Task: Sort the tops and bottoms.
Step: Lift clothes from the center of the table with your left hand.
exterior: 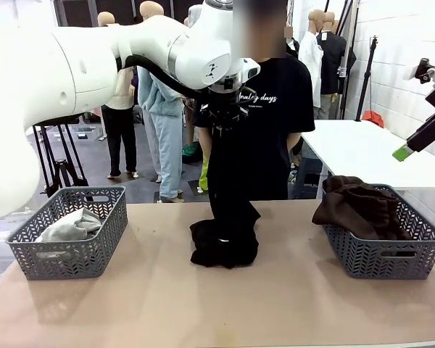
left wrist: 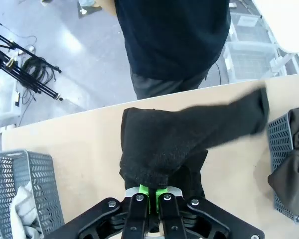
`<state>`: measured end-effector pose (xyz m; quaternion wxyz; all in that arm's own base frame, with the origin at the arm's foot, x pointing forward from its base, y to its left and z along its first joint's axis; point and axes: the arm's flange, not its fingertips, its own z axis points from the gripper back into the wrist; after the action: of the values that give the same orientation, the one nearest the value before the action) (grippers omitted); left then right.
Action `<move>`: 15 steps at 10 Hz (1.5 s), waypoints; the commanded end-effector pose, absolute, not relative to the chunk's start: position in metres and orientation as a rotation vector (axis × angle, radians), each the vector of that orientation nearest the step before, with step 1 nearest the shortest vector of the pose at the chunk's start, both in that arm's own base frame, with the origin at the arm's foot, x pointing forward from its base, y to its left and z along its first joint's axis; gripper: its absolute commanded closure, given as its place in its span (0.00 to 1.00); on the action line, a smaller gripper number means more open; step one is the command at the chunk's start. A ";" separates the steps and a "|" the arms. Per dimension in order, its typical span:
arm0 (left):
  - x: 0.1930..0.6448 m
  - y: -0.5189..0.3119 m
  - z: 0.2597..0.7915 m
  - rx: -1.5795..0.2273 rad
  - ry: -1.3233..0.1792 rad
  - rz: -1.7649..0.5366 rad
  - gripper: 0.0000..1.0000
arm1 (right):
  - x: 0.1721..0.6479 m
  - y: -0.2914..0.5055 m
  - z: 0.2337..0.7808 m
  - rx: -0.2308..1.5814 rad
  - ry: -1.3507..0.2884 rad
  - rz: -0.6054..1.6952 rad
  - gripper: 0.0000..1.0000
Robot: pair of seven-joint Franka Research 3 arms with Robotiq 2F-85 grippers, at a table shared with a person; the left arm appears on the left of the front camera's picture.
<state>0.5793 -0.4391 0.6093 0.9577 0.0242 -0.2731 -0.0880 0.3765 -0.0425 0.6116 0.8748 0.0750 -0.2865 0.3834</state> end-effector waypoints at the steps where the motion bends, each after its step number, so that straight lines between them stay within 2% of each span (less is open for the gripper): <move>1: 0.586 -0.430 0.598 0.038 -0.509 -0.171 1.00 | 0.378 -0.042 0.612 0.169 -0.595 0.796 0.00; 3: 0.582 -0.438 0.602 0.050 -0.539 -0.175 1.00 | 0.378 -0.042 0.612 0.169 -0.595 0.796 0.00; 7: 0.576 -0.444 0.697 0.016 -0.573 -0.327 1.00 | 0.378 -0.042 0.612 0.169 -0.595 0.796 0.00; 9: 0.562 -0.425 0.723 0.031 -0.564 -0.284 1.00 | 0.378 -0.042 0.612 0.169 -0.595 0.796 0.00; 13: 0.550 -0.411 0.748 -0.049 -0.610 -0.297 1.00 | 0.378 -0.042 0.612 0.169 -0.595 0.796 0.00; 15: 0.545 -0.409 0.728 0.008 -0.581 -0.267 1.00 | 0.378 -0.042 0.612 0.169 -0.595 0.796 0.00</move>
<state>0.5459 -0.4099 0.7278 0.9494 -0.0018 -0.2850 -0.1317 0.3766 -0.0426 0.6114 0.8749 0.0751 -0.2864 0.3833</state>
